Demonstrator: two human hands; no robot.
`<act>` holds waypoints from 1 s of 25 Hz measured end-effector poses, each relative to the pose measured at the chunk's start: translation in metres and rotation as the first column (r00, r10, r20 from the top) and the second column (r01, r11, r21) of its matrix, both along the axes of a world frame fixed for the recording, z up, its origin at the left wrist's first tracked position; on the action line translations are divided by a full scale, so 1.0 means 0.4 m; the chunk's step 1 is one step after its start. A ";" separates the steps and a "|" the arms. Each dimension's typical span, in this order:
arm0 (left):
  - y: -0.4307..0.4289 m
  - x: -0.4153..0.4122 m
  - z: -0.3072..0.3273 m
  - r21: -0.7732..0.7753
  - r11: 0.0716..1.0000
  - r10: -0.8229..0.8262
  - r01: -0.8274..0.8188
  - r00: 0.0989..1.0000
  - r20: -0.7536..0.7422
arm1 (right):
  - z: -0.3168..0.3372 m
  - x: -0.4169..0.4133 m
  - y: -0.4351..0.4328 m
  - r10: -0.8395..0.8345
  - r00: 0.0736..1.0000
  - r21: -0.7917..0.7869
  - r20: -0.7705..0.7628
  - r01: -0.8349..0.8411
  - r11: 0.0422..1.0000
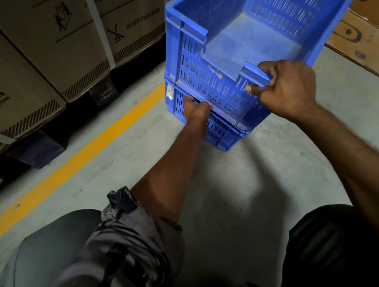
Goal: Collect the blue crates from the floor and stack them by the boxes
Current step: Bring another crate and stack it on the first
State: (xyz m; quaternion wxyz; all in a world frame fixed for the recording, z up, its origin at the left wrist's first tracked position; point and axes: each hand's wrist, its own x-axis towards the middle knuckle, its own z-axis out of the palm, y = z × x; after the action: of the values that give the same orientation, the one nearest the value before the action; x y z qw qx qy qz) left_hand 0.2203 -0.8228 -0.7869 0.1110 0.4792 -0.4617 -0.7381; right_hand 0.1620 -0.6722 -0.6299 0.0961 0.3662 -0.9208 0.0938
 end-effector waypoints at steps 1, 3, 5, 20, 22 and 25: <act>0.001 0.001 0.003 -0.010 1.000 -0.015 0.015 1.000 0.017 | 0.001 -0.001 0.003 0.012 1.000 0.004 0.000 -0.012 1.000; 0.008 0.000 0.008 -0.031 0.999 -0.013 0.014 1.000 0.028 | 0.009 -0.003 0.011 0.031 0.999 0.008 0.019 -0.031 0.999; 0.011 0.002 0.012 -0.062 0.998 -0.023 0.024 0.999 0.023 | 0.017 -0.003 0.008 0.054 0.997 0.011 0.049 -0.054 0.998; 0.035 -0.027 -0.016 -0.108 0.994 -0.004 0.004 1.000 0.002 | 0.012 -0.024 0.010 0.131 0.990 0.160 -0.057 -0.121 0.980; 0.033 -0.023 -0.008 -0.104 0.995 0.009 -0.008 1.000 0.004 | 0.007 -0.021 0.009 0.134 0.988 0.177 -0.078 -0.119 0.977; 0.034 -0.014 0.010 -0.100 0.995 0.008 -0.005 1.000 0.027 | 0.003 -0.022 0.005 0.127 0.987 0.209 -0.096 -0.105 0.972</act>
State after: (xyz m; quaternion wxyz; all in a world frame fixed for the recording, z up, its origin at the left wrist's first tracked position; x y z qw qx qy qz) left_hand 0.2148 -0.8092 -0.7829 0.1309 0.4845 -0.4980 -0.7072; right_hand 0.1533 -0.6703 -0.6289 0.1025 0.4318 -0.8960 -0.0154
